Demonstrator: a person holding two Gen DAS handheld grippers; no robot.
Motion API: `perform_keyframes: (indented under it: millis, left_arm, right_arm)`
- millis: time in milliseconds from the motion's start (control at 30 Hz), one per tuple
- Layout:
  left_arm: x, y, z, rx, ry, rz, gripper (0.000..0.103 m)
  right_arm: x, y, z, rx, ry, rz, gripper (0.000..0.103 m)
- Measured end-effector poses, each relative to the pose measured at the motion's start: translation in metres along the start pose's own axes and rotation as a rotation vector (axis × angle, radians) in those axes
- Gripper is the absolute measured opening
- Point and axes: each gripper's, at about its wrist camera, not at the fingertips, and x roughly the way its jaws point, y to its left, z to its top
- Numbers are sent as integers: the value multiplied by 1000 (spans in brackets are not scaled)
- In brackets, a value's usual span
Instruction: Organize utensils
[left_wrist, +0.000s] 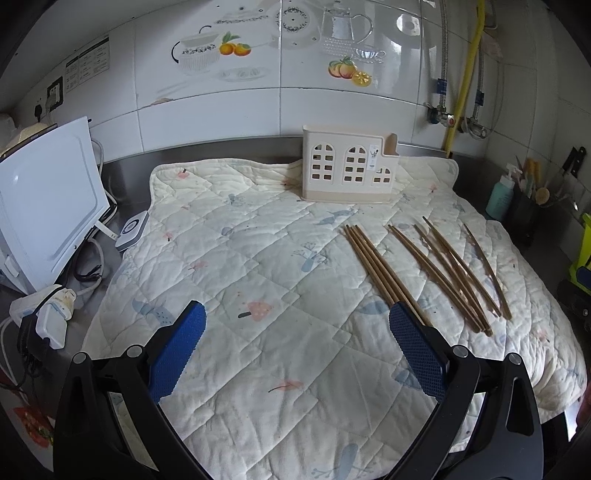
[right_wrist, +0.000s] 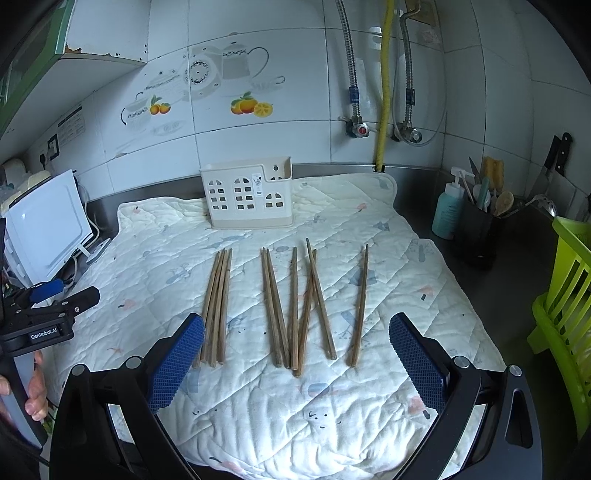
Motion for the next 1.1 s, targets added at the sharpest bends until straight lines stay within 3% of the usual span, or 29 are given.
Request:
perform_keyframes:
  millis: [1100]
  left_arm:
    - [0, -2, 4, -14, -1, 9, 97]
  right_arm:
    - [0, -11, -4, 27, -4, 0, 97]
